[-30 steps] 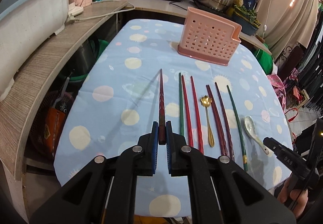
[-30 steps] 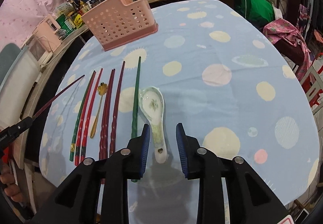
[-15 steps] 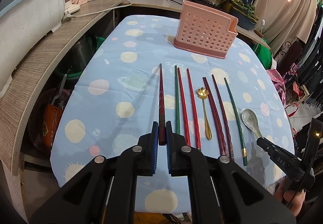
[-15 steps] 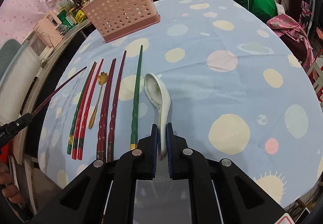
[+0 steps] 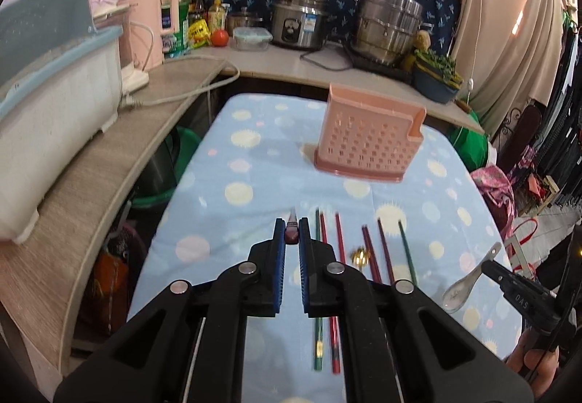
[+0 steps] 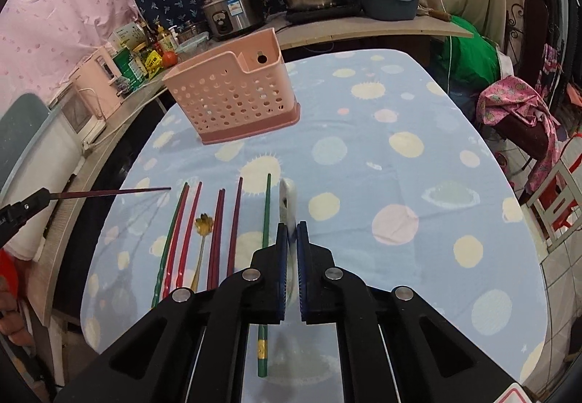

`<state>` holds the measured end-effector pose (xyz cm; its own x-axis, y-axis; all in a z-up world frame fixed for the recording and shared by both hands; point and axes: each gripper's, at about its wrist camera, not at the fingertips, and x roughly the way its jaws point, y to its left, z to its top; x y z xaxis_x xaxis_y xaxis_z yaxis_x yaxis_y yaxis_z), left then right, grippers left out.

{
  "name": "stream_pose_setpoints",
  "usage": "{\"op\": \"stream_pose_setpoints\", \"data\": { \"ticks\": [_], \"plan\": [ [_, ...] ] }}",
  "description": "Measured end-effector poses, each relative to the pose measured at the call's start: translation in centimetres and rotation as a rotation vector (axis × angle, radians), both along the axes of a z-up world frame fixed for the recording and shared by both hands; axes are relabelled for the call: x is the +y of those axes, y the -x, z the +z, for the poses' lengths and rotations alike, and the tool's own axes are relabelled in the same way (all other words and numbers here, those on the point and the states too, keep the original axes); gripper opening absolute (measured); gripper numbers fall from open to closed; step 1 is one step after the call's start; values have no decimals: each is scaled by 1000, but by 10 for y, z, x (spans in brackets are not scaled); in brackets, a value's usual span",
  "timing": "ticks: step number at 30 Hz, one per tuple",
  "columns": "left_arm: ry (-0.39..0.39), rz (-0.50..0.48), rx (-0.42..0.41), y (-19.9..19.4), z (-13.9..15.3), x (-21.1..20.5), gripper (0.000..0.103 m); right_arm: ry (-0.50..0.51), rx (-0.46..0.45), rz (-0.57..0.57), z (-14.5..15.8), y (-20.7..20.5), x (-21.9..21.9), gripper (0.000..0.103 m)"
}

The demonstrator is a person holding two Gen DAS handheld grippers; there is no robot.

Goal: Organize utensils
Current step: 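Lift the chopstick with the left tool while the right tool lifts the spoon toward the pink holder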

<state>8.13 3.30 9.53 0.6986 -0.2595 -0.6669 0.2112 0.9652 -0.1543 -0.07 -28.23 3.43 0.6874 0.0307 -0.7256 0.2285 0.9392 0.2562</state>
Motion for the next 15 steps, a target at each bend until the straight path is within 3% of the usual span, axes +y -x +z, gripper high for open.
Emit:
{"op": "stream_pose_setpoints", "data": {
  "ticks": [15],
  "plan": [
    [48, 21, -281, -83, 123, -22, 7, -5, -194, 5, 79, -102, -16, 5]
  ]
}}
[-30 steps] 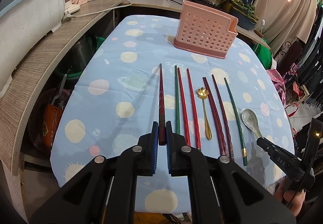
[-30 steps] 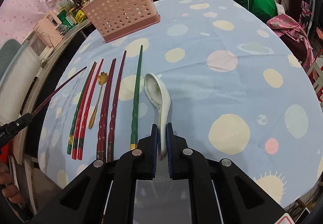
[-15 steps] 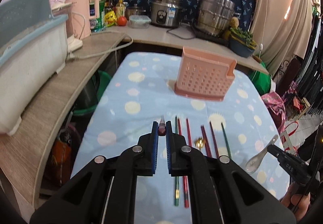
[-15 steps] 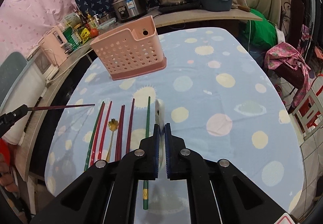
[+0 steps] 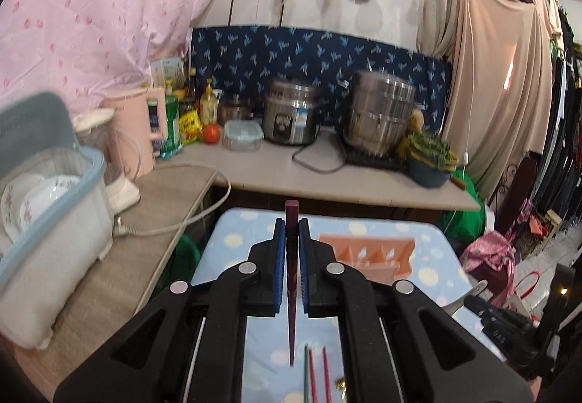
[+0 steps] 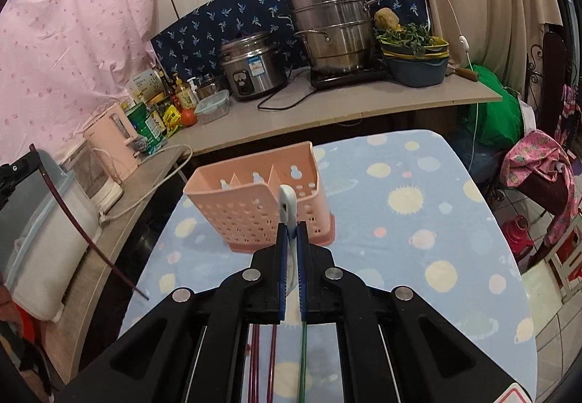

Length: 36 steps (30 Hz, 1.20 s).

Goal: Organize utensils
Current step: 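Lift the chopstick with the left tool while the right tool lifts the spoon toward the pink holder, then lower the chopstick into the pink holder and open the left tool while the right tool releases the spoon there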

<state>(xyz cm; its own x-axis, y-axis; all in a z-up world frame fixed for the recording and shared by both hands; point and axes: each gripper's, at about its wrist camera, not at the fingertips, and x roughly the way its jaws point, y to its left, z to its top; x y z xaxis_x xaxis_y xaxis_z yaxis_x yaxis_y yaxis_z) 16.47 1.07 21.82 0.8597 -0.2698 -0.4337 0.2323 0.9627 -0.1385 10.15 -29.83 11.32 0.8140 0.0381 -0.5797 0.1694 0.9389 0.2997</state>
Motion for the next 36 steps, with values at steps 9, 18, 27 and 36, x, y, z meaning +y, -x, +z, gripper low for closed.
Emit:
{"op": "stream_pose_setpoints", "data": {
  "ticks": [9, 18, 27, 36],
  "plan": [
    [86, -7, -161, -42, 56, -31, 7, -11, -58, -52, 24, -75, -21, 5],
    [104, -12, -61, -103, 3, -57, 7, -10, 36, -36, -10, -127, -25, 5],
    [114, -1, 29, -128, -50, -58, 7, -6, 87, -35, -37, -136, -27, 6],
    [99, 44, 59, -112, -61, -46, 9, -19, 62, -50, -30, -113, -26, 9]
  ]
}}
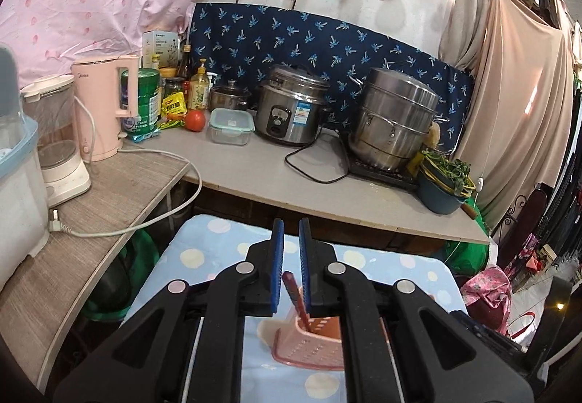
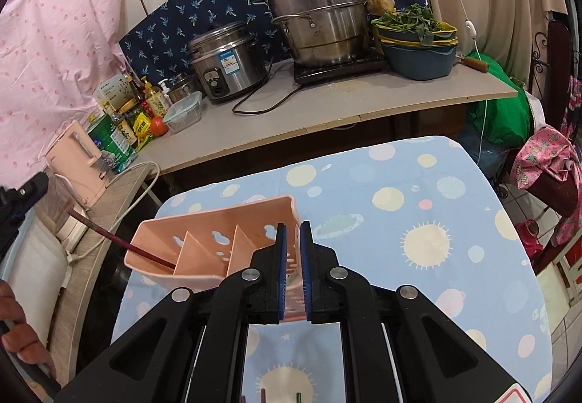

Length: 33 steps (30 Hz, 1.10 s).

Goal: Organize utensils
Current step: 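Lower the chopstick into the pink holder and open the left tool while the right tool releases the spoon there, then grasp a green chopstick with the left tool while the right tool grasps the other green chopstick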

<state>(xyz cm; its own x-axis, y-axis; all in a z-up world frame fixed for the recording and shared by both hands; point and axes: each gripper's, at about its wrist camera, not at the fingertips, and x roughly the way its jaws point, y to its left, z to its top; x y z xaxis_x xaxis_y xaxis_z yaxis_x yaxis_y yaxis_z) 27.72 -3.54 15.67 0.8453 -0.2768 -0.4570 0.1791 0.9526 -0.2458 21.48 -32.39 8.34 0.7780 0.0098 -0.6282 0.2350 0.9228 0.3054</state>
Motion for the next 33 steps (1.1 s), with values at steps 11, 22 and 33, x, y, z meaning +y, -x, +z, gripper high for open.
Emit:
{"op": "stream_pose_setpoints", "data": {
  "ticks": [11, 22, 33],
  "plan": [
    [-141, 11, 96, 74, -37, 17, 34, 1, 36, 43, -6, 84, 22, 11],
    [-224, -62, 259, 162, -110, 27, 34, 36, 168, 70, -61, 184, 49, 11],
    [-258, -88, 367, 209, -167, 36, 34, 31, 264, 116, -105, 234, 75, 11]
  ]
}}
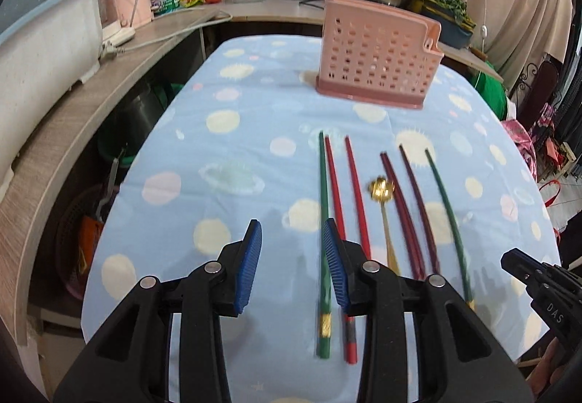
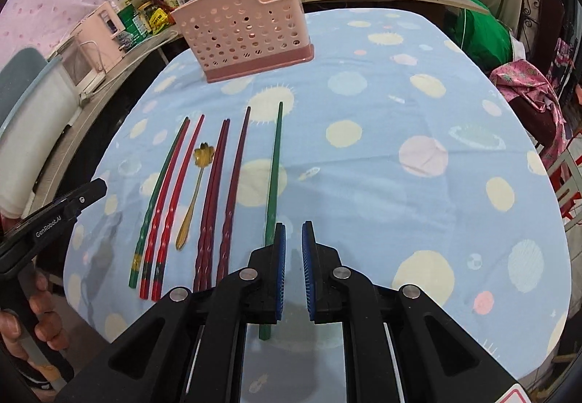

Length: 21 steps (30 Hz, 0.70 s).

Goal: Organize utensils
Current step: 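Grasp a green chopstick with the left tool while the right tool grasps the other green chopstick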

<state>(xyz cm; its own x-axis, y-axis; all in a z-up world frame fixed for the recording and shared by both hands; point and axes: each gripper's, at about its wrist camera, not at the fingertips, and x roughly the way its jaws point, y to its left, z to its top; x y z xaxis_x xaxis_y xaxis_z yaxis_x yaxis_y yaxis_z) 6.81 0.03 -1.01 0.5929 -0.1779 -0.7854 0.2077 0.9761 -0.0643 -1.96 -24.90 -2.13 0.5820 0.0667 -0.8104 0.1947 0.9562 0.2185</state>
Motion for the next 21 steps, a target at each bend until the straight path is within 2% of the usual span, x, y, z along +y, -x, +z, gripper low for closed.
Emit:
{"op": "stream_pose_setpoints", "data": {
  "ticks": [9, 11, 12, 13, 21],
  "plan": [
    [0, 0, 60, 20, -23, 11, 34, 12, 46, 54, -20, 14, 26, 11],
    [2, 0, 66, 23, -25, 13, 35, 17, 48, 61, -22, 16, 30, 18],
    [3, -2, 67, 25, -26, 13, 38, 21, 46, 60, -22, 16, 31, 25],
    [1, -4, 66, 26, -26, 13, 40, 28, 41, 58, -22, 17, 32, 28],
    [-2, -22, 65, 36, -28, 9, 54, 31, 48, 53, -25, 20, 32, 28]
  ]
}}
